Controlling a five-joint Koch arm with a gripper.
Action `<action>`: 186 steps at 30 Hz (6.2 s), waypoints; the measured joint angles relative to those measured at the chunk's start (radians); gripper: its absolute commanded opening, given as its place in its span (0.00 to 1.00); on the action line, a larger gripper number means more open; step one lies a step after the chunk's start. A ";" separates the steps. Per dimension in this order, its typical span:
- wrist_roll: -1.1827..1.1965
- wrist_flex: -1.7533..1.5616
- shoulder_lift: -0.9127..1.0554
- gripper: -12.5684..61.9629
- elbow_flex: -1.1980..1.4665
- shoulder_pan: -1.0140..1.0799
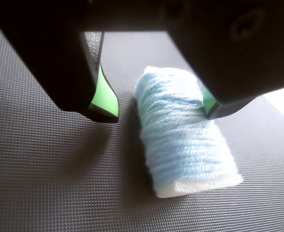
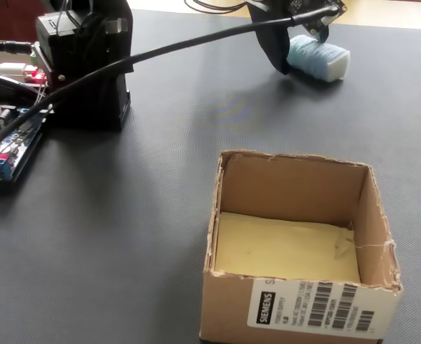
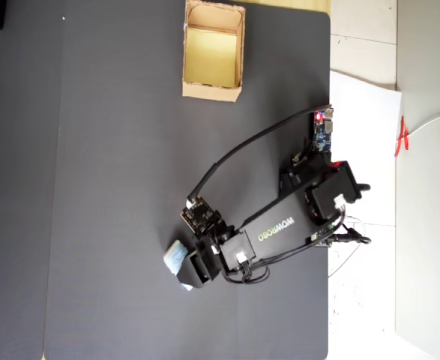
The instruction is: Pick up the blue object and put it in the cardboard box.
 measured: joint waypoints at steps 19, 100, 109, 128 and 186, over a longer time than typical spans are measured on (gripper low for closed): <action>0.077 0.224 -0.193 0.46 -0.275 -0.018; -0.299 -0.522 0.410 0.37 0.249 1.321; -0.270 -0.454 0.410 0.52 0.249 1.330; -0.031 -0.476 0.531 0.60 0.345 1.252; -0.014 -0.653 0.870 0.63 1.123 0.531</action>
